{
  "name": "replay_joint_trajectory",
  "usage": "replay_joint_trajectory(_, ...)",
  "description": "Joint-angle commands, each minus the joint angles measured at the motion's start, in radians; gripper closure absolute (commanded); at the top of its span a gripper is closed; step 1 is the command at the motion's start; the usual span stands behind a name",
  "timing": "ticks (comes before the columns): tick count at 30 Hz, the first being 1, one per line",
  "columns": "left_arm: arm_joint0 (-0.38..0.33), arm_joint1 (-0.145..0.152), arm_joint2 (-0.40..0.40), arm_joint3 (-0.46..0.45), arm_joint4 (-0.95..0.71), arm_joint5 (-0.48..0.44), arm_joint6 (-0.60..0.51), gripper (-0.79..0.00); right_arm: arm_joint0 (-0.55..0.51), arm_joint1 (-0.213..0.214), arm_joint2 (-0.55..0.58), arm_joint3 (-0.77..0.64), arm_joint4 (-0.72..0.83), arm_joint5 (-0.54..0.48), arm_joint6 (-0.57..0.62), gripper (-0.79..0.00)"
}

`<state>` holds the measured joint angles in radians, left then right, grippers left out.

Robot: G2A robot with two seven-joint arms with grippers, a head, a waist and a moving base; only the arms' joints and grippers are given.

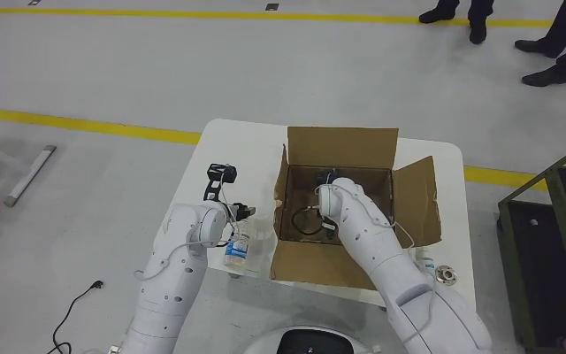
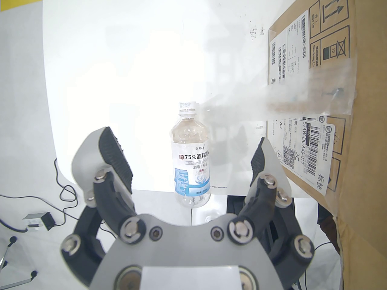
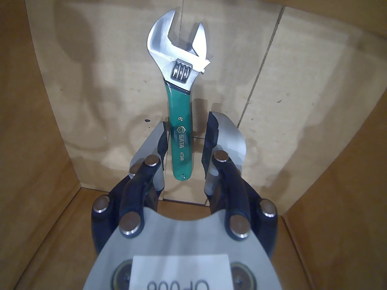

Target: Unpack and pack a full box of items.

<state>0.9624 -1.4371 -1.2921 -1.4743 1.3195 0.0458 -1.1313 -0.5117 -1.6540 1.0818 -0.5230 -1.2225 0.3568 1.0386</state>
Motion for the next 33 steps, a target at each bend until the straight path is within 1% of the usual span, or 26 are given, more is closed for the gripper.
replay_joint_trajectory(1,0.0,0.0,0.0,0.0,0.0,0.0,0.0,-0.785,0.003,-0.002,-0.002,0.009,0.002,-0.001,-0.002,-0.314)
replay_joint_trajectory(7,0.0,0.0,0.0,0.0,0.0,0.0,0.0,-0.785,0.014,-0.009,-0.008,0.035,0.009,-0.001,-0.01,-0.311)
replay_joint_trajectory(16,0.0,0.0,0.0,0.0,0.0,0.0,0.0,-0.785,0.03,-0.016,-0.013,0.074,0.019,-0.007,-0.022,-0.277)
replay_joint_trajectory(17,0.0,0.0,0.0,0.0,0.0,0.0,0.0,-0.785,0.032,-0.017,-0.014,0.077,0.02,-0.007,-0.024,-0.259)
replay_joint_trajectory(18,0.0,0.0,0.0,0.0,0.0,0.0,0.0,-0.785,0.032,-0.018,-0.014,0.08,0.021,-0.007,-0.025,-0.219)
replay_joint_trajectory(20,0.0,0.0,0.0,0.0,0.0,0.0,0.0,-0.785,0.034,-0.02,-0.015,0.086,0.023,-0.007,-0.029,-0.086)
replay_joint_trajectory(21,0.0,0.0,0.0,0.0,0.0,0.0,0.0,-0.785,0.035,-0.02,-0.016,0.088,0.024,-0.007,-0.029,0.0)
replay_joint_trajectory(33,0.0,0.0,0.0,0.0,0.0,0.0,0.0,-0.785,0.049,-0.023,-0.014,0.107,0.034,-0.015,-0.043,0.0)
